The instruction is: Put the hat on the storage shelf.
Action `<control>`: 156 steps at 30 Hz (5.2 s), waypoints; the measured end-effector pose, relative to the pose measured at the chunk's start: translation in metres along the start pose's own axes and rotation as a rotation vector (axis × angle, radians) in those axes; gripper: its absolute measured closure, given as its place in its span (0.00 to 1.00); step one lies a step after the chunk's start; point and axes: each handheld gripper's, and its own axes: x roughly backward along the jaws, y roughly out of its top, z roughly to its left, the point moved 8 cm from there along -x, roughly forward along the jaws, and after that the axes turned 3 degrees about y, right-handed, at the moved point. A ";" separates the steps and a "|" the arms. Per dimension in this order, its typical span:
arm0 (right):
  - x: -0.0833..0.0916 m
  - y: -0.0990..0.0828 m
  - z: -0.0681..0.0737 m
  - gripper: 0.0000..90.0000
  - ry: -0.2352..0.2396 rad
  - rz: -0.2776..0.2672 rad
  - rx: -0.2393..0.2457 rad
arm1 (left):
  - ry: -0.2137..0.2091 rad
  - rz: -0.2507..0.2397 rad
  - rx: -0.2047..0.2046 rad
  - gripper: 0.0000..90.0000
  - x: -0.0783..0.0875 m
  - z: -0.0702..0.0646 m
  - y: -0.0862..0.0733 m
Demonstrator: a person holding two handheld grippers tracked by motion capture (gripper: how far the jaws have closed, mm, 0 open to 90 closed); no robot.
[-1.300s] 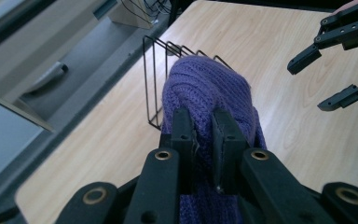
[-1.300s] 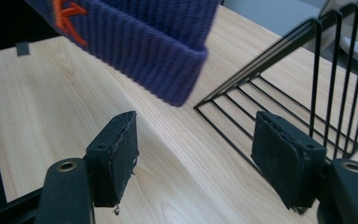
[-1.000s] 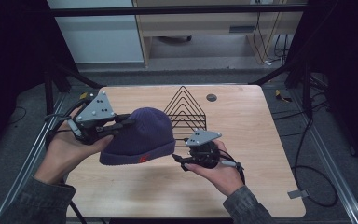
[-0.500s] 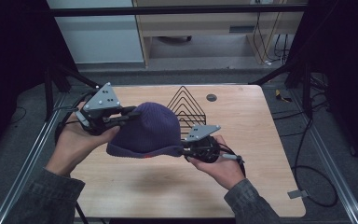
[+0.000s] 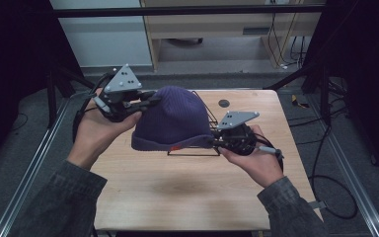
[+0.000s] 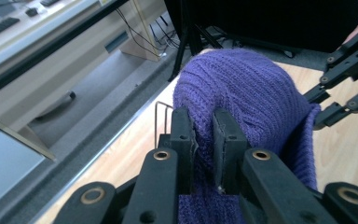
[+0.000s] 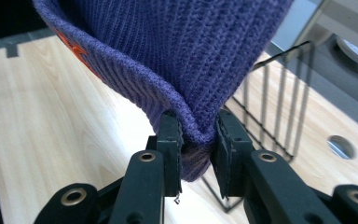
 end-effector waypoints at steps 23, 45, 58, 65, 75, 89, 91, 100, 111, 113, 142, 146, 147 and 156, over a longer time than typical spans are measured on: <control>-0.011 0.029 -0.089 0.82 -0.178 0.013 -0.058 | 0.028 -0.073 0.060 0.89 -0.062 0.050 0.032; -0.029 0.000 -0.094 0.82 -0.149 0.116 -0.065 | 0.025 -0.002 0.023 0.89 -0.100 0.041 0.016; -0.036 -0.020 -0.094 0.81 -0.133 0.182 -0.070 | 0.003 0.009 0.024 0.89 -0.111 0.032 0.007; -0.044 -0.028 -0.094 0.81 -0.130 0.213 -0.082 | 0.003 0.045 0.009 0.89 -0.121 0.033 0.001; -0.045 -0.032 -0.093 0.80 -0.124 0.235 -0.073 | 0.001 0.049 0.008 0.88 -0.122 0.030 -0.006; -0.062 -0.049 -0.084 0.79 -0.102 0.287 -0.078 | -0.018 0.056 0.010 0.88 -0.126 0.019 -0.026; -0.065 -0.054 -0.082 0.79 -0.095 0.300 -0.074 | -0.019 0.062 0.005 0.88 -0.127 0.016 -0.032; -0.078 -0.070 -0.080 0.78 -0.087 0.337 -0.090 | -0.032 0.092 0.010 0.87 -0.137 0.008 -0.048; -0.081 -0.078 -0.079 0.77 -0.088 0.343 -0.098 | -0.033 0.099 0.008 0.87 -0.139 0.003 -0.055; -0.081 -0.078 -0.079 0.77 -0.086 0.344 -0.097 | -0.033 0.100 0.011 0.87 -0.139 0.003 -0.057; -0.092 -0.106 -0.077 0.75 -0.077 0.372 -0.140 | -0.061 0.123 0.039 0.86 -0.146 -0.008 -0.084; -0.094 -0.110 -0.075 0.75 -0.078 0.370 -0.147 | -0.069 0.133 0.038 0.86 -0.148 -0.011 -0.088; -0.095 -0.112 -0.074 0.75 -0.075 0.371 -0.148 | -0.071 0.131 0.034 0.86 -0.149 -0.013 -0.088; -0.095 -0.116 -0.074 0.75 -0.073 0.376 -0.154 | -0.061 0.135 0.043 0.78 -0.150 -0.013 -0.092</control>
